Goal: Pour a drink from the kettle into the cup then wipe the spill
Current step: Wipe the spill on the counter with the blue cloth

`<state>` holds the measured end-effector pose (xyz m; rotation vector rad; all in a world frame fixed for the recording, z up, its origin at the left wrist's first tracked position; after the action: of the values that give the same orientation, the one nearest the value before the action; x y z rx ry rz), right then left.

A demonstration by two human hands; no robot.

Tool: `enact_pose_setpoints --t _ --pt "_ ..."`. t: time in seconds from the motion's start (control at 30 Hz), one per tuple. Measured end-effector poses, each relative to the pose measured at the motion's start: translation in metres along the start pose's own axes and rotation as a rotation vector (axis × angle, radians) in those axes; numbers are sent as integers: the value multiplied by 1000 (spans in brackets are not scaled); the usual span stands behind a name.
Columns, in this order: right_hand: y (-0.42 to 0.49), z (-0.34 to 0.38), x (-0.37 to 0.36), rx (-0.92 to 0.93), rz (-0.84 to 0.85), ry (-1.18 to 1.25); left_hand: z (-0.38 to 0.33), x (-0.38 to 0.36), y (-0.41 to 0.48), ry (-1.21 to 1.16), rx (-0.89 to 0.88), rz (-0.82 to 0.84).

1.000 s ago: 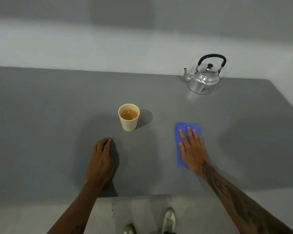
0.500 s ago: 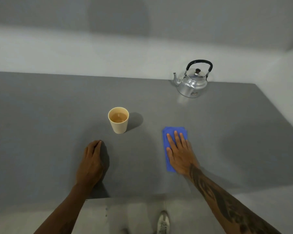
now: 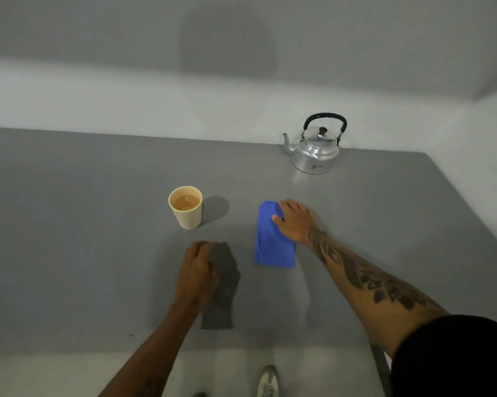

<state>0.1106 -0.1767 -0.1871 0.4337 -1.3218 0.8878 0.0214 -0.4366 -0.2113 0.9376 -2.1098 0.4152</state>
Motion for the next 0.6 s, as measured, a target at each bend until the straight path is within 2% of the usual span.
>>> enact_pose_setpoints --t 0.13,0.23,0.4,0.6 --pt "12 -7 18 33 75 -19 -77 -44 20 -27 25 9" --pt "20 -11 19 62 112 -21 -110 -68 37 61 91 44" --pt "30 -8 15 89 162 -22 -120 -91 49 150 212 73" --pt "43 -7 6 89 206 -17 -119 -100 54 219 212 76"
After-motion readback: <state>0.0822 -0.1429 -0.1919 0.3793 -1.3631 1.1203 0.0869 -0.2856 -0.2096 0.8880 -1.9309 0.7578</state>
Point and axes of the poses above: each hand's wrist, its own y-axis towards the middle knuckle, its own x-axis out of the back of the hand, z = x × y, the point moved 2 cm from there along y, towards the middle knuckle, and after that the axes turned 3 degrees about x, right-handed, at the moved point
